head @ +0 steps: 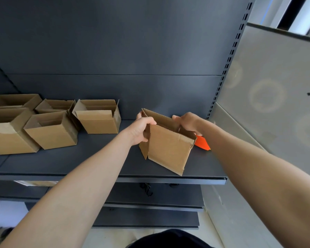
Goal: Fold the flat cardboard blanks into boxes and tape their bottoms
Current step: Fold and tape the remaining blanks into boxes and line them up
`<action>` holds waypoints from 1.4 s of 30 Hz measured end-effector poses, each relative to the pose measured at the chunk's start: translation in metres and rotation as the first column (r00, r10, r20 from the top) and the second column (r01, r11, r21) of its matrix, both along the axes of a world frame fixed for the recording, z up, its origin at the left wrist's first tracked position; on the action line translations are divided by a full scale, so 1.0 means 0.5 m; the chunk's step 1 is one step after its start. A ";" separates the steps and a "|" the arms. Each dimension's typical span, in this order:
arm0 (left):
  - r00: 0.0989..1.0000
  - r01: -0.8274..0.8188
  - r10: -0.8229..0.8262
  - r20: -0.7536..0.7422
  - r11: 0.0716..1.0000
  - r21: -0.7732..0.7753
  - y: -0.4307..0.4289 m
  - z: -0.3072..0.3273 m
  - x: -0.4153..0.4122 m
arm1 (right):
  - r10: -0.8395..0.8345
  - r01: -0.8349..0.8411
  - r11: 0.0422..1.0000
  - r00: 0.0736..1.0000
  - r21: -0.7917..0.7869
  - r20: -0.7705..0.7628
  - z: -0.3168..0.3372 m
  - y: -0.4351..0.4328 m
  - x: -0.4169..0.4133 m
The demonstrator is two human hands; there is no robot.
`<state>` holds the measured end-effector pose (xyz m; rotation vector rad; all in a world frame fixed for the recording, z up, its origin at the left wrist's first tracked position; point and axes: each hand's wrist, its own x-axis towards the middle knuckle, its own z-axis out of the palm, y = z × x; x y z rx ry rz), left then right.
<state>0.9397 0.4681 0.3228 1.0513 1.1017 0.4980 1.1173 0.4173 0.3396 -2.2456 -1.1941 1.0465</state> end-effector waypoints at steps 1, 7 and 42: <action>1.000 0.015 -0.015 0.015 1.000 0.003 -0.001 -0.002 -0.001 | 0.002 -0.004 0.999 0.998 0.033 0.060 0.000 0.002 -0.003; 0.998 0.032 -0.033 0.060 0.999 0.022 -0.004 -0.006 -0.001 | -0.039 0.023 0.996 0.980 0.085 0.195 0.016 0.026 -0.008; 0.974 0.174 -0.188 0.125 0.978 0.113 0.024 -0.057 -0.033 | -0.245 0.198 0.969 0.681 -0.148 -0.690 0.002 0.000 0.083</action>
